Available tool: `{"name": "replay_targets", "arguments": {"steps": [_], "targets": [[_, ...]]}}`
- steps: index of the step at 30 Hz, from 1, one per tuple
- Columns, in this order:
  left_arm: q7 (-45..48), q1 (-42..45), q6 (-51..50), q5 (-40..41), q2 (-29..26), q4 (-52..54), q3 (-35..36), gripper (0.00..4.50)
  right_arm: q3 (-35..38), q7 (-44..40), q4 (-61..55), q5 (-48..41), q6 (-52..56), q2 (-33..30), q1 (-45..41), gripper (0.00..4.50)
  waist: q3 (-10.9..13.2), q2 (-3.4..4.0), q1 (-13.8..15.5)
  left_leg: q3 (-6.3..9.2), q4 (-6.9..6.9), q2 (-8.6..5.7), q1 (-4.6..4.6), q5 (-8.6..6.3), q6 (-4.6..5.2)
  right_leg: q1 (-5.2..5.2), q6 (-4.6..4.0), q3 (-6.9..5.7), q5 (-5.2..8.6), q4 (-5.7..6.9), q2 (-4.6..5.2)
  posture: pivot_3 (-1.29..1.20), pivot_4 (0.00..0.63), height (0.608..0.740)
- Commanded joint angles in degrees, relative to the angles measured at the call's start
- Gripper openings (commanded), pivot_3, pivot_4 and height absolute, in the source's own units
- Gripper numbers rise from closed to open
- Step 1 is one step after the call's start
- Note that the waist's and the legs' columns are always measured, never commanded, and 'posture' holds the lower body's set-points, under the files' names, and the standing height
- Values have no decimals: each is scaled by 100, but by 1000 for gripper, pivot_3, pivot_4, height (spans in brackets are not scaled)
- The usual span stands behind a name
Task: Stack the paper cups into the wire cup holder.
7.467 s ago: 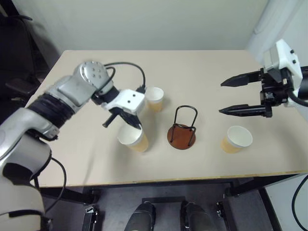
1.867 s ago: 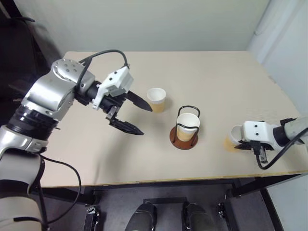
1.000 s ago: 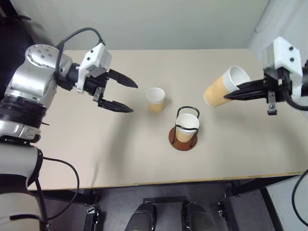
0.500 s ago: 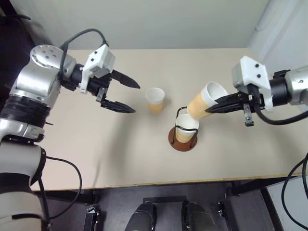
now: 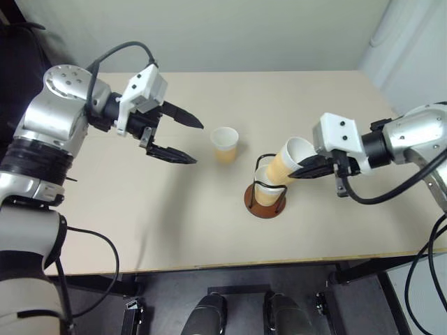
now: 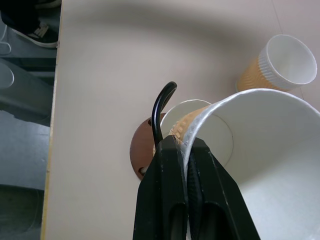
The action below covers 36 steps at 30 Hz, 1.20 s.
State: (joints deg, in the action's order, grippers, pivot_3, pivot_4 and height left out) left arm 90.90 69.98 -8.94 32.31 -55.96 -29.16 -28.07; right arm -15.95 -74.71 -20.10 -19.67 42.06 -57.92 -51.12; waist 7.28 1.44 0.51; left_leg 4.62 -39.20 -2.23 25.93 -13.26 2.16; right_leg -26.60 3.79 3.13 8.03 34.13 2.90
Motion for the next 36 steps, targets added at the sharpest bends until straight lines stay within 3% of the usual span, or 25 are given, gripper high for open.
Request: {"name": "replay_targets", "arguments": {"steps": [1,17,20,27,36], "targets": [[160,231,-5,67,-66,130,28,4500,-32,-3,-2,180,-195,56,-49,28,0,0,-1,0,0,0,-1,0,1,0,0,0,0,2,0,0,150,740],[160,320,50,100,-53,111,-120,4500,-496,-246,186,930,-850,344,-210,28,0,0,-3,0,-1,0,1,8,-9,0,0,-3,-1,3,1,0,150,740],[160,315,40,92,-41,110,-122,4500,-405,-266,241,821,-764,494,-302,587,0,0,-5,0,-1,1,0,8,-9,0,-1,-3,-1,5,1,0,150,740],[160,301,-1,58,-35,101,-125,4500,-19,-162,315,363,-201,825,-588,3070,0,-1,-10,-1,-2,0,-1,11,-12,-1,-2,-3,-1,8,0,0,150,740],[160,292,492,-587,48,-151,-206,4500,1262,377,596,-711,1173,935,-1044,3070,-1,-1,-7,-1,1,-1,-1,13,-16,-1,-6,-3,1,7,1,0,150,740]]}}
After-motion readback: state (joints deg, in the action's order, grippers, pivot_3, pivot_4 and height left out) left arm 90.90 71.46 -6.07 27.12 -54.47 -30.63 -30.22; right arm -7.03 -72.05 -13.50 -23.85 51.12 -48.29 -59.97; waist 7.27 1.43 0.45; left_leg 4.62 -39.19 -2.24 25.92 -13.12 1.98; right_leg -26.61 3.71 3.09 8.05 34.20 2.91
